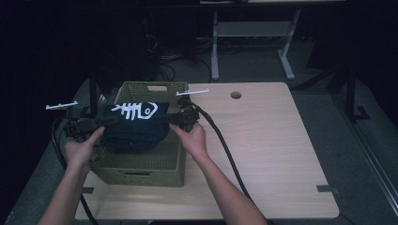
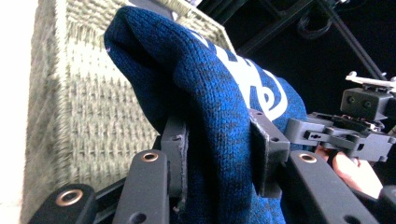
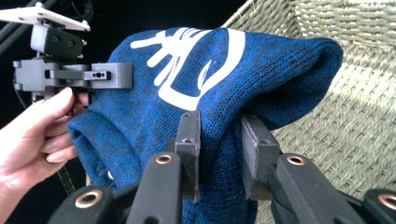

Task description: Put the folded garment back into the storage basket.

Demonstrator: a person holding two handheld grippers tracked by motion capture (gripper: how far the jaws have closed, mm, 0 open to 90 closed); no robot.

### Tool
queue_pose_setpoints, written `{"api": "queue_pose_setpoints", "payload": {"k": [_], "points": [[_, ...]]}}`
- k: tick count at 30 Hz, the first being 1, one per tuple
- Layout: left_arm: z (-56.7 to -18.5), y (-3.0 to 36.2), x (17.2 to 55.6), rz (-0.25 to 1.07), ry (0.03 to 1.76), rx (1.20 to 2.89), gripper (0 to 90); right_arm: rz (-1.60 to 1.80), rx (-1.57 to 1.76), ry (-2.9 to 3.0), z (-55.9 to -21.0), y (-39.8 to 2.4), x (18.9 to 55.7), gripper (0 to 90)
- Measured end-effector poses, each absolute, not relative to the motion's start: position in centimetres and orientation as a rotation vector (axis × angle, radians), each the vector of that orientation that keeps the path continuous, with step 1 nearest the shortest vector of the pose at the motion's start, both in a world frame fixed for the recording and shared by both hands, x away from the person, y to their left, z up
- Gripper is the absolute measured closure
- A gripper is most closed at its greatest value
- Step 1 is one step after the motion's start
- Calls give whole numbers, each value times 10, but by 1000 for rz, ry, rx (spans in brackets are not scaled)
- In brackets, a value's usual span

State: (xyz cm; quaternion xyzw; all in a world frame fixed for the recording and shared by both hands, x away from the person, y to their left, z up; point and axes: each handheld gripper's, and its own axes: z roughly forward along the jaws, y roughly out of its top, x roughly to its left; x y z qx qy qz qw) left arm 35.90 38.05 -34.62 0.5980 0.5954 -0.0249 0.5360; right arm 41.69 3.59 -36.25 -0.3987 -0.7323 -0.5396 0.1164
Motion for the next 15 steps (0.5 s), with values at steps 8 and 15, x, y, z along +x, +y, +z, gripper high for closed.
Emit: {"api": "queue_pose_setpoints", "payload": {"k": [8, 15], "points": [[-353, 379, 363, -66, 1445, 1446, 607, -1555, -1192, -2175, -374, 37, 414, 707], [-354, 374, 364, -26, 1457, 1487, 658, -1554, -1207, -2173, -381, 34, 412, 704]]}}
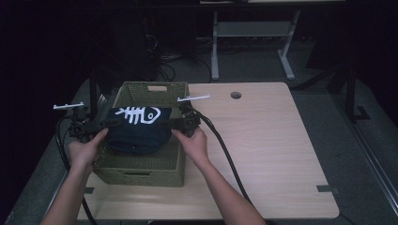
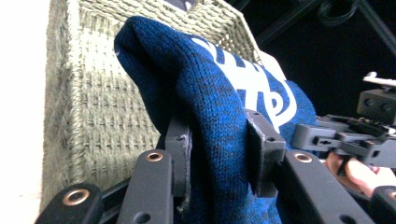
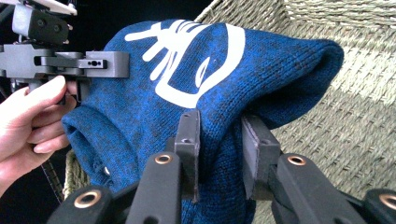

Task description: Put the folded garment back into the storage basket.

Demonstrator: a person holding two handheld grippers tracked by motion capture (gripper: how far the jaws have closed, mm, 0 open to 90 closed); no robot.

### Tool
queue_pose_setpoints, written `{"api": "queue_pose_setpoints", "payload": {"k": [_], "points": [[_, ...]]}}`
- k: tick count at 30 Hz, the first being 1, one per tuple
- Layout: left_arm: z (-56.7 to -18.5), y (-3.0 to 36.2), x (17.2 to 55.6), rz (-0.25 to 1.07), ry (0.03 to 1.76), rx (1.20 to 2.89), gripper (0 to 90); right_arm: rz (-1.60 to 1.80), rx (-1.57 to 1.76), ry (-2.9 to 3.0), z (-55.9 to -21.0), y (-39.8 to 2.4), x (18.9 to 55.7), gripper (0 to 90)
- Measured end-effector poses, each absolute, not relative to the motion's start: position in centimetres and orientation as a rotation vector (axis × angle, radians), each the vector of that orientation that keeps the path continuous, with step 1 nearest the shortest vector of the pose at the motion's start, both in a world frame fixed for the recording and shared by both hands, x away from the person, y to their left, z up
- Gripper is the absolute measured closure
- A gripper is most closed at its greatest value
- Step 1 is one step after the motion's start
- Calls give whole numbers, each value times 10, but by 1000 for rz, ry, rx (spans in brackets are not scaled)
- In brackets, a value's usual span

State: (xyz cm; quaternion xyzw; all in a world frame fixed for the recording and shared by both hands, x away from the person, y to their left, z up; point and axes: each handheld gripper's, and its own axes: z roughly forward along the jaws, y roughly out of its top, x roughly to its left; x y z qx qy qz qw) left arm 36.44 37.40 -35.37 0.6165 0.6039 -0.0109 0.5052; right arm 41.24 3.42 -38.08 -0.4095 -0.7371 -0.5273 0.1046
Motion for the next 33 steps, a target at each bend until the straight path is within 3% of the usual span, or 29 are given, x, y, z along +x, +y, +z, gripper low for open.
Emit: {"api": "queue_pose_setpoints", "payload": {"k": [11, 14, 16, 21, 33], "points": [[-362, 371, 367, -48, 1474, 1492, 646, -1541, -1222, -2210, -385, 33, 410, 700], [-361, 370, 367, -33, 1473, 1485, 586, -1544, -1226, -2223, -385, 32, 410, 695], [-356, 369, 367, 31, 1496, 1483, 529, -1546, -1241, -2220, -384, 32, 409, 652], [-350, 367, 369, 80, 1501, 1496, 527, -1516, -1283, -2315, -381, 34, 406, 523], [-346, 373, 367, 133, 1499, 1480, 490, -1560, -1320, -2319, -370, 20, 407, 525]]}}
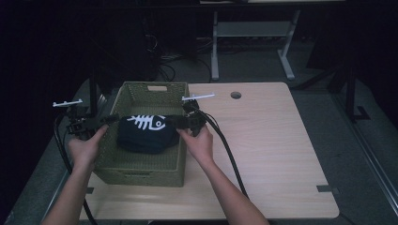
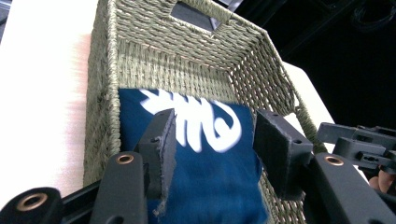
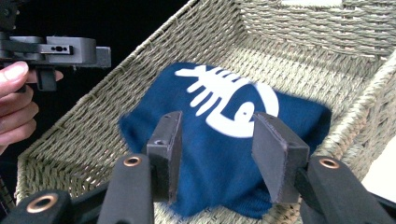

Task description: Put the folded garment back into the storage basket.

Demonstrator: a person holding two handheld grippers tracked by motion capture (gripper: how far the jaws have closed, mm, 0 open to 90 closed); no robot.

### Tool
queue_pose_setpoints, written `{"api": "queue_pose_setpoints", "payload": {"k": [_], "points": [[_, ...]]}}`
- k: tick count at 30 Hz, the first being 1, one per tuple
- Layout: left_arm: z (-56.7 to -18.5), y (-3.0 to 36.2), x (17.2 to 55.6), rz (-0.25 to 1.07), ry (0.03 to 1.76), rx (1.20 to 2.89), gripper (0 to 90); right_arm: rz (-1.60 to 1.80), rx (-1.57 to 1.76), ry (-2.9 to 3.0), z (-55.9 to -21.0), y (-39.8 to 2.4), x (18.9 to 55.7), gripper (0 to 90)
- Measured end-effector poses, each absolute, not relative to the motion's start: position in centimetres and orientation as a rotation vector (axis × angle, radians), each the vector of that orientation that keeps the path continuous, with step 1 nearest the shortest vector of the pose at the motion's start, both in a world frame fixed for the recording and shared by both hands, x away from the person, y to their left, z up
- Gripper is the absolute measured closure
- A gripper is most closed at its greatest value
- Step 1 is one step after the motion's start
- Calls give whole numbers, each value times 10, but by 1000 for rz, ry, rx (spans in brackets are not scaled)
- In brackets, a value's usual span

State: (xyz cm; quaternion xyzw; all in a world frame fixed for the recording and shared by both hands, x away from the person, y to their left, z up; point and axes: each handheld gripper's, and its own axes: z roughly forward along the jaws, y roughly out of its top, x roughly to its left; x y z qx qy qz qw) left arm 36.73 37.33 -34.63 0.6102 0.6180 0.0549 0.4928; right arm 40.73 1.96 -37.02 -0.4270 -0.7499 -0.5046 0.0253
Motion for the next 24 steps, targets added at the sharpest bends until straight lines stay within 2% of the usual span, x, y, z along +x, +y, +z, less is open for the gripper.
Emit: {"api": "queue_pose_setpoints", "payload": {"k": [14, 24], "points": [[-340, 361, 363, 106, 1424, 1471, 489, -1606, -1248, -2278, -363, 10, 408, 511], [-327, 348, 355, 120, 1348, 1465, 486, -1664, -1188, -2208, -358, -8, 407, 446]]}}
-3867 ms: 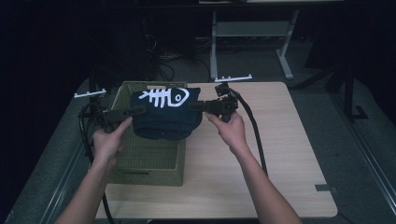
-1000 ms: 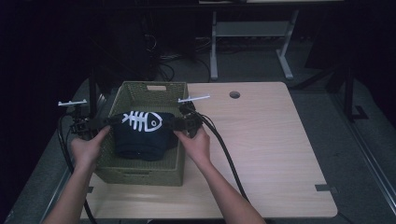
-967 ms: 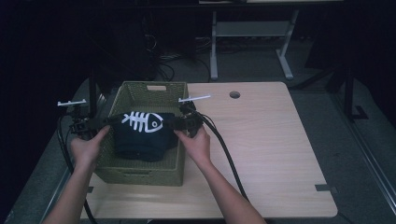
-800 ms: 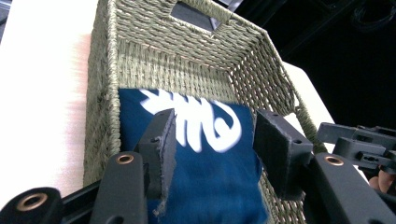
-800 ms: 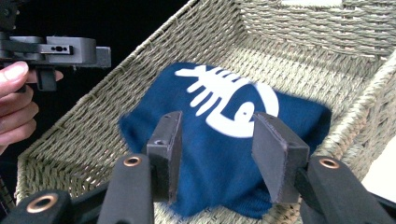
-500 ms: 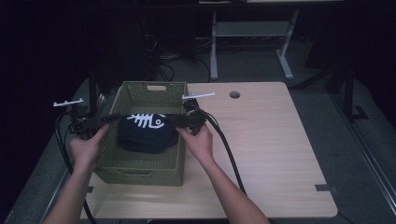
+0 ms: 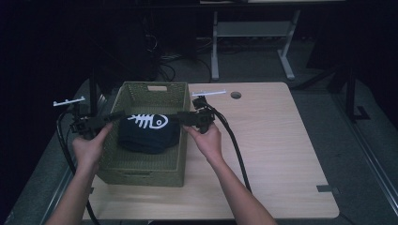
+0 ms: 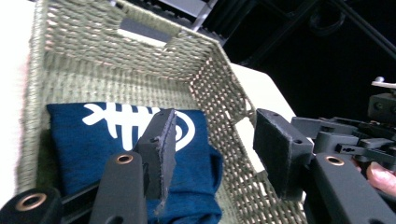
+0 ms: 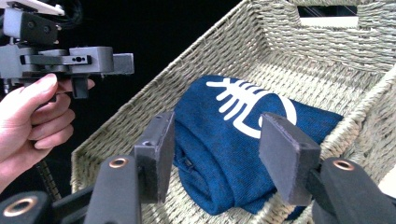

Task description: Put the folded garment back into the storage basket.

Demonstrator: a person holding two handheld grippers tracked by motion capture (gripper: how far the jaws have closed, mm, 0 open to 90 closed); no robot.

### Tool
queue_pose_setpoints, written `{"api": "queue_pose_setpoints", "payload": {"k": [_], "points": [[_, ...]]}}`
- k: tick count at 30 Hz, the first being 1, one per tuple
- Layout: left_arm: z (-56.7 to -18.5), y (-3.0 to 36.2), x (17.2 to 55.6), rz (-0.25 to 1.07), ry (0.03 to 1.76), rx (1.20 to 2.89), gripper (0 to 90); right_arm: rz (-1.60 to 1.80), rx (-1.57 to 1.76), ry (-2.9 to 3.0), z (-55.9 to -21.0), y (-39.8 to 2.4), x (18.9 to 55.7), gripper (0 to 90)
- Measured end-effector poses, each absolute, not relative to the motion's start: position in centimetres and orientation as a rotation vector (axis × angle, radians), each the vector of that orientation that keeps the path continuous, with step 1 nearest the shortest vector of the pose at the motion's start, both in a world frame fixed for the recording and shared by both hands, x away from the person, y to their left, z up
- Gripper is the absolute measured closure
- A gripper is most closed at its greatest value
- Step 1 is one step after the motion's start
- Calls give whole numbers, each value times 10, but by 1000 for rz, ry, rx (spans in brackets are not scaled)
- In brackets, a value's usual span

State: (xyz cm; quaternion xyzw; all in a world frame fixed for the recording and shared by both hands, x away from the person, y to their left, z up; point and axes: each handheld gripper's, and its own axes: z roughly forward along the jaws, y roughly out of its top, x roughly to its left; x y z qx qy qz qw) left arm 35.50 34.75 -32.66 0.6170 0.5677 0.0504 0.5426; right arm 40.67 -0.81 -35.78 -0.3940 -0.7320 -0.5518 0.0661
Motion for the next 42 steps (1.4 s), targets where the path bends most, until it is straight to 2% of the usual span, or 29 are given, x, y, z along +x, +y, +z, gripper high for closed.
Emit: {"api": "queue_pose_setpoints", "payload": {"k": [13, 42], "points": [[-323, 324, 348, 101, 1273, 1476, 412, -1702, -1171, -2190, -355, -38, 406, 382], [-317, 267, 348, 42, 1158, 1518, 287, -1757, -1255, -2244, -346, -109, 395, 337]]}}
